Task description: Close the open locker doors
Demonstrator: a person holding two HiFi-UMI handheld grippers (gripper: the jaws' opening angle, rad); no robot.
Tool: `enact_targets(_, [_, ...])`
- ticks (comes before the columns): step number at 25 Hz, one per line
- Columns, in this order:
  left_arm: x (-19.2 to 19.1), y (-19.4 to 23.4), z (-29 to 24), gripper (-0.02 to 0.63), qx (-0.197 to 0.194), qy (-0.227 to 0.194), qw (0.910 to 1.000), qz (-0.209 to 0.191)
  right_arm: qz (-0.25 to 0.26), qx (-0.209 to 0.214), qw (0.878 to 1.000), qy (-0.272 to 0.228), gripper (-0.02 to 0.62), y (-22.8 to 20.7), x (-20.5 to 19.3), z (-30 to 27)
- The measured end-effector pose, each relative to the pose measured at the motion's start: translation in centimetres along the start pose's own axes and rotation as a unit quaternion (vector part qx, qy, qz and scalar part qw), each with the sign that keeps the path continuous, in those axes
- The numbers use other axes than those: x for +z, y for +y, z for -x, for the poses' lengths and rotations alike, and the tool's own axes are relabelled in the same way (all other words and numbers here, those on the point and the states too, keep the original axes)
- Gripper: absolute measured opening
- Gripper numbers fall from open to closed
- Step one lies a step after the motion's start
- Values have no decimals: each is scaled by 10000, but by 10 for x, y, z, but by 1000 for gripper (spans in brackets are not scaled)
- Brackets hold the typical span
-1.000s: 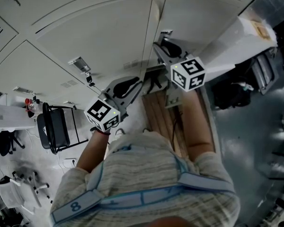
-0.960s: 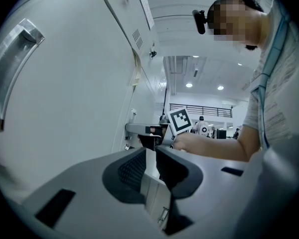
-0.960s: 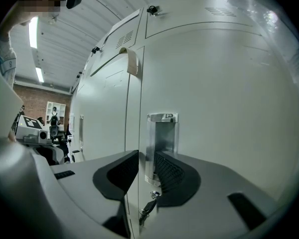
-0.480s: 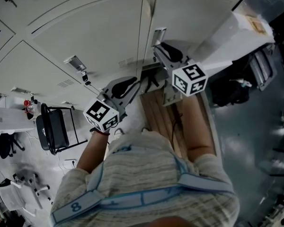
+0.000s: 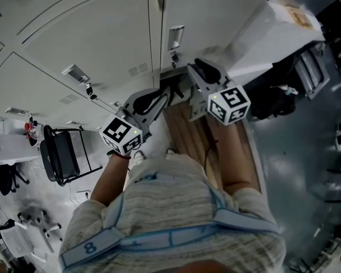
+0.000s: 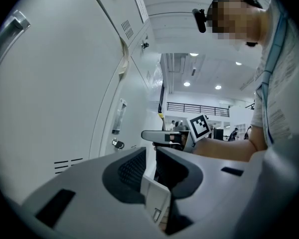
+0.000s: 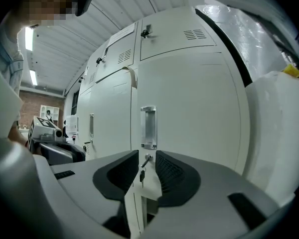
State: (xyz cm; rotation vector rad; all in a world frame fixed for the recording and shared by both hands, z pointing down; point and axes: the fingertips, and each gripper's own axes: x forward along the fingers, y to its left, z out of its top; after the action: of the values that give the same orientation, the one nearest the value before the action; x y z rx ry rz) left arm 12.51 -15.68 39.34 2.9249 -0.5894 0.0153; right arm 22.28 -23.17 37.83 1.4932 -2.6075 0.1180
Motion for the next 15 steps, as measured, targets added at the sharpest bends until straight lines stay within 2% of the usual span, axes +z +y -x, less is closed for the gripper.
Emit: enact_targets(15, [-40, -26, -47, 61, -208, 318, 9993, 56, -316, -484, 9957, 722, 101, -62, -102, 72])
